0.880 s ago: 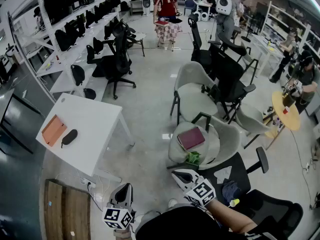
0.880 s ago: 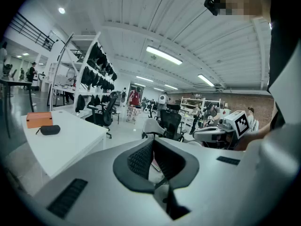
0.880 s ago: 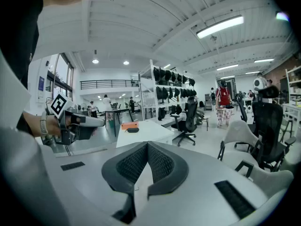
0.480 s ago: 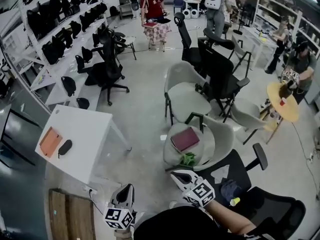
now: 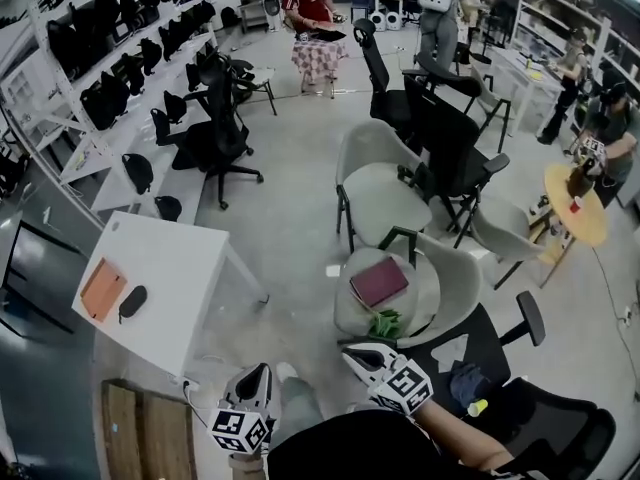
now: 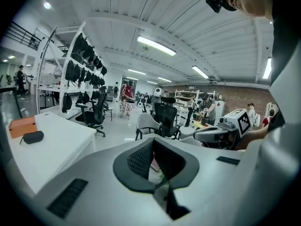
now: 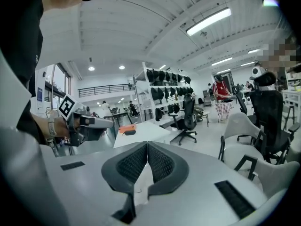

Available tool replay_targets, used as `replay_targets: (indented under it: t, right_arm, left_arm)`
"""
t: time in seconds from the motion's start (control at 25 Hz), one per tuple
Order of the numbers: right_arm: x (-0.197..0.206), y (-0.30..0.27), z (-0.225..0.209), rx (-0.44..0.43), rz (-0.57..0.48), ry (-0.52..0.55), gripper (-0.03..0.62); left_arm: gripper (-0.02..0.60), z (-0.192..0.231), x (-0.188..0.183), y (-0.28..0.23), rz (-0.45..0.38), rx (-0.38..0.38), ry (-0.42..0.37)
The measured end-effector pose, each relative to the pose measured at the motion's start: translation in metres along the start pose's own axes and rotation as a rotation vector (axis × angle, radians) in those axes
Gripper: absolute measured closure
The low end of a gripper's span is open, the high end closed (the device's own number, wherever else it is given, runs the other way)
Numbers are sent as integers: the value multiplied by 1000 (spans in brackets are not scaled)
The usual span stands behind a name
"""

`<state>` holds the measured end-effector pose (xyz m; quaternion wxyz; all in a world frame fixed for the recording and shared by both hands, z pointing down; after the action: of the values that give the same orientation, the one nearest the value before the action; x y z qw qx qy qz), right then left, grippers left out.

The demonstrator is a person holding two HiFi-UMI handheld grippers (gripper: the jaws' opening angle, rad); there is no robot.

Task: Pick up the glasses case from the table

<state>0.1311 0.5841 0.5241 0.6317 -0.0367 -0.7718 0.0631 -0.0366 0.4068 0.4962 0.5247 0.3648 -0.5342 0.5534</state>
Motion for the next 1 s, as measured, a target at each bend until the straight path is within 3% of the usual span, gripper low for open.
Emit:
replay_targets:
  t: [0.24, 0.6, 0.76, 1.0]
  right_arm:
    - [-8, -66, -16, 26, 38, -21, 566]
    - [-64, -241, -30, 62, 14, -51, 567]
    - [-83, -323, -29, 32, 24, -9, 567]
    - [-105, -424, -10, -104, 52, 47, 566]
  left_arm:
    - [563, 69, -12, -30, -2, 16, 19]
    - [563, 233, -62, -74, -14, 65, 22]
    - [563, 303, -74, -72, -19, 27, 20]
    - [563, 380, -73, -47, -31, -112, 71]
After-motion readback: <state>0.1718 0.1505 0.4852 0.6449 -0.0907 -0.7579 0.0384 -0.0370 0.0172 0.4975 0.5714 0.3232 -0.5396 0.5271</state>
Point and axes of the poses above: the fingertips, and each gripper's own axes: y backward along the fingers, z to its left, x out of its underside, the point moved 6 cm from there along y, backward along the fingers, and after that the axes turned 8 degrees about -z, right-handed, at the moved point
